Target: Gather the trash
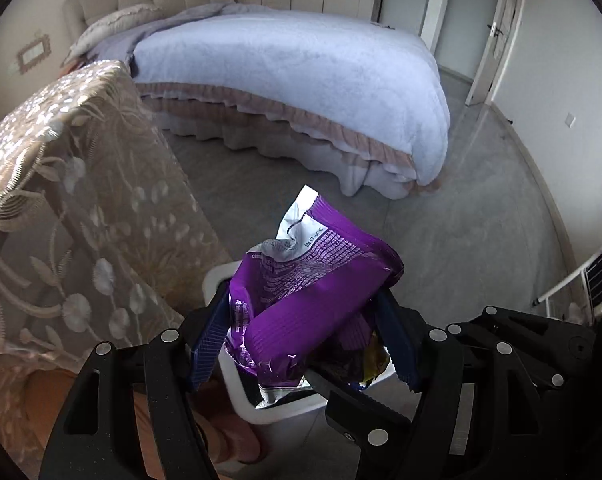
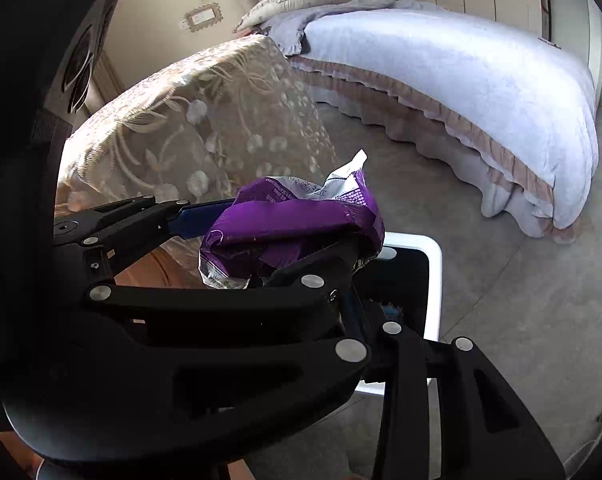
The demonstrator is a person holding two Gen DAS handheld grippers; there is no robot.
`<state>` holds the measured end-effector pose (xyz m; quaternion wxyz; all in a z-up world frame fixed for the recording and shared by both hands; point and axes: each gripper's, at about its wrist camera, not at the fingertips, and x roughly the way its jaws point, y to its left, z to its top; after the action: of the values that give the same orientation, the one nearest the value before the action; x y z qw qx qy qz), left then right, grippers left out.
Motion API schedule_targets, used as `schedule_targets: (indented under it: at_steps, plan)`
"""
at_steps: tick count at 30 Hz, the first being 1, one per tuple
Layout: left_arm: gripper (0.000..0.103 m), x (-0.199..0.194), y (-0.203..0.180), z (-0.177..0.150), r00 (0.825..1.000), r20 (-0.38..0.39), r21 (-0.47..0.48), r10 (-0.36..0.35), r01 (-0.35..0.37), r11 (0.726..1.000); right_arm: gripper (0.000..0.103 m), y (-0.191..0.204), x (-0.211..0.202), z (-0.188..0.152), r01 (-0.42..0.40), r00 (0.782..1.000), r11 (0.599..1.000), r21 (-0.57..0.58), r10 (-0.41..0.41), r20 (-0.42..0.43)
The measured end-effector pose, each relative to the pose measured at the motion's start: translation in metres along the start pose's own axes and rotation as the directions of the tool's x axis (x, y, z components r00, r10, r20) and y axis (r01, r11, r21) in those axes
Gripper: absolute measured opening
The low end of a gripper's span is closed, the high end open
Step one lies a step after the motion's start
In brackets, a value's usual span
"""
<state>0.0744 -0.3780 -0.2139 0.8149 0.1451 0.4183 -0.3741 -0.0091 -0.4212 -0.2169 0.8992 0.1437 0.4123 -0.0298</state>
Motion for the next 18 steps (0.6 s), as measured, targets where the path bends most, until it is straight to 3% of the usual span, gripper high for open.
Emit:
schedule_targets:
  at_steps: [4, 5, 6, 7, 9, 11, 15, 18]
  plan:
    - [0.07, 0.031, -0.001, 0.0, 0.998, -0.057, -0.009, -0.024, 0.024, 1.0, 0.04, -0.015, 0.021, -0.006, 0.019, 0.999, 1.0, 0.023, -0.018, -0.045]
    - [0.076, 0.039, 0.002, -0.002, 0.997, -0.069, -0.012, -0.034, 0.034, 0.999, 0.04, -0.02, 0.026, -0.007, 0.027, 0.998, 0.999, 0.03, -0.026, -0.055]
    - [0.093, 0.047, 0.003, -0.002, 0.995, -0.084, -0.018, -0.054, 0.052, 0.998, 0.041, -0.024, 0.032, -0.008, 0.039, 0.997, 0.999, 0.035, -0.037, -0.068]
    - [0.099, 0.057, 0.004, -0.003, 0.991, -0.109, -0.032, -0.071, 0.068, 0.997, 0.057, -0.029, 0.039, -0.009, 0.055, 0.995, 0.998, 0.036, -0.052, -0.085]
    - [0.098, 0.075, 0.008, -0.005, 0.985, -0.156, -0.049, -0.073, 0.066, 0.997, 0.098, -0.038, 0.046, -0.013, 0.133, 0.989, 0.991, 0.022, -0.131, -0.074]
    - [0.098, 0.087, 0.016, -0.008, 0.978, -0.186, -0.081, -0.09, 0.076, 0.994, 0.098, -0.051, 0.052, -0.014, 0.188, 0.98, 0.982, 0.025, -0.186, -0.076]
    - [0.098, 0.098, 0.024, -0.012, 0.973, -0.204, -0.134, -0.109, 0.083, 0.987, 0.098, -0.077, 0.062, -0.018, 0.177, 0.978, 0.978, 0.111, -0.162, -0.133]
    - [0.098, 0.096, 0.022, -0.011, 0.978, -0.193, -0.11, -0.072, 0.052, 0.993, 0.098, -0.083, 0.064, -0.021, 0.192, 0.975, 0.973, 0.129, -0.174, -0.141]
